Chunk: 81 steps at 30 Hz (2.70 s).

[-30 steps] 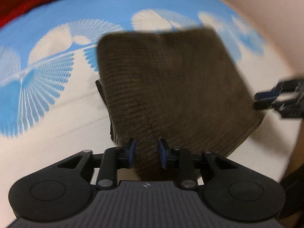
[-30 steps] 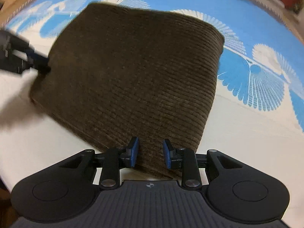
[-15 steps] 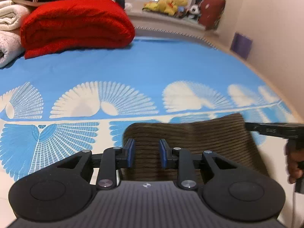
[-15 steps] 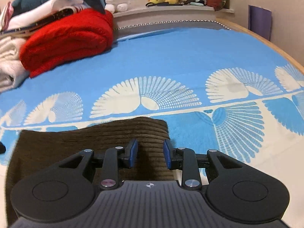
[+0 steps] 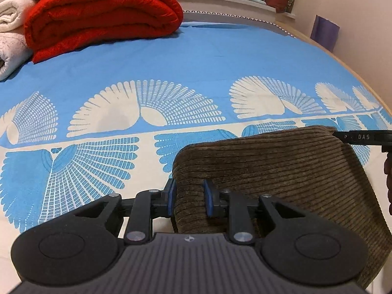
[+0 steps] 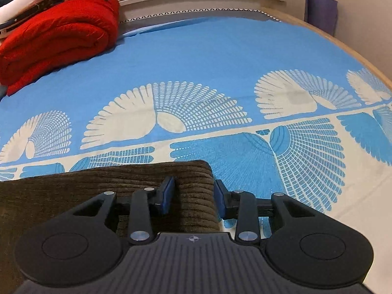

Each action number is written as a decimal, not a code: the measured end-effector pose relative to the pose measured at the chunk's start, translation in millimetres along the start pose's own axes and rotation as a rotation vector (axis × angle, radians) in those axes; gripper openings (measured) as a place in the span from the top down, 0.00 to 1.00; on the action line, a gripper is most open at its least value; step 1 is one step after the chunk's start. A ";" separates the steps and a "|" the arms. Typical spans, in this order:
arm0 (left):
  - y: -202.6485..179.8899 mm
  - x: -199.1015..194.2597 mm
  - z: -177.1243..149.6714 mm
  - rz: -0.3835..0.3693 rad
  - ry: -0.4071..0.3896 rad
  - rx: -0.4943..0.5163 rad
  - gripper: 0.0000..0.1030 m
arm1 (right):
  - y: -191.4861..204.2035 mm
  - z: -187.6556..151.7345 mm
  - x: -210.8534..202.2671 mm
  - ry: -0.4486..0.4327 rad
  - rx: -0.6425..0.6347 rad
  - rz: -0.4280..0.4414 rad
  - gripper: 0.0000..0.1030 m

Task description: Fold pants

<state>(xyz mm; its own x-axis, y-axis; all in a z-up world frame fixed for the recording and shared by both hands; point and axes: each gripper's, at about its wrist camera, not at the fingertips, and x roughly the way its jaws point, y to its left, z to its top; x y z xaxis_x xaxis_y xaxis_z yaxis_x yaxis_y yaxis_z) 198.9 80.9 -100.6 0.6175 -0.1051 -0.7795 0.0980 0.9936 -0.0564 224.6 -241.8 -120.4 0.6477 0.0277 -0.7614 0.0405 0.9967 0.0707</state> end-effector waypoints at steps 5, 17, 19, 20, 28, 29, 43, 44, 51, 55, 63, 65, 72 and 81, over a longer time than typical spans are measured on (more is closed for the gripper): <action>-3.5 -17.4 -0.6 0.015 -0.011 0.005 0.66 | -0.4 4.9 -33.8 -0.031 0.032 -0.015 0.58; -29.9 -174.6 -9.0 0.169 -0.178 -0.027 0.13 | 5.2 -23.6 -233.6 -0.256 -0.010 0.010 0.01; -40.6 -212.0 -25.8 0.169 -0.237 -0.016 0.13 | 5.3 -40.6 -257.8 -0.247 0.000 0.002 0.01; -45.8 -227.5 -35.9 0.166 -0.241 -0.021 0.13 | 5.4 -52.4 -269.1 -0.232 0.007 0.004 0.01; -90.1 -237.2 -132.4 0.132 0.035 -0.087 0.01 | 14.0 -142.3 -288.4 -0.038 0.008 0.018 0.01; -93.3 -234.5 -135.5 0.131 0.048 -0.103 0.01 | 16.4 -146.8 -288.2 -0.022 0.000 0.027 0.01; -91.3 -208.1 -111.5 0.147 0.010 -0.149 0.01 | 48.4 -142.2 -267.7 -0.024 -0.100 0.010 0.01; -92.3 -207.1 -111.8 0.142 0.011 -0.148 0.01 | 50.2 -142.3 -266.4 -0.024 -0.104 0.010 0.01; -97.1 -204.5 -109.7 0.150 -0.006 -0.122 0.01 | 55.6 -141.3 -263.2 -0.036 -0.115 -0.002 0.01; -97.7 -205.7 -111.1 0.140 0.002 -0.123 0.01 | 54.0 -141.3 -264.1 -0.043 -0.104 -0.009 0.01; -97.6 -207.3 -113.3 0.140 0.007 -0.115 0.01 | 55.5 -141.2 -264.1 -0.044 -0.098 -0.014 0.01; -95.8 -207.8 -113.2 0.144 0.003 -0.118 0.01 | 55.1 -141.2 -263.9 -0.044 -0.095 -0.019 0.01; -94.9 -206.6 -114.2 0.147 0.014 -0.120 0.01 | 53.7 -140.6 -263.2 -0.043 -0.094 -0.027 0.01; -94.9 -200.7 -115.6 0.158 0.042 -0.118 0.01 | 54.8 -140.9 -264.5 -0.049 -0.098 -0.025 0.01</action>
<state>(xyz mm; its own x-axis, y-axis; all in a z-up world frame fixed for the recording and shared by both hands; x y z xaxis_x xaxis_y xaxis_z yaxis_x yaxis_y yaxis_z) -24.6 12.5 -10.9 0.5844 0.0517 -0.8098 -0.0910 0.9958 -0.0021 -51.7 -183.7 -5.9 0.6839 0.0018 -0.7296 -0.0164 0.9998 -0.0129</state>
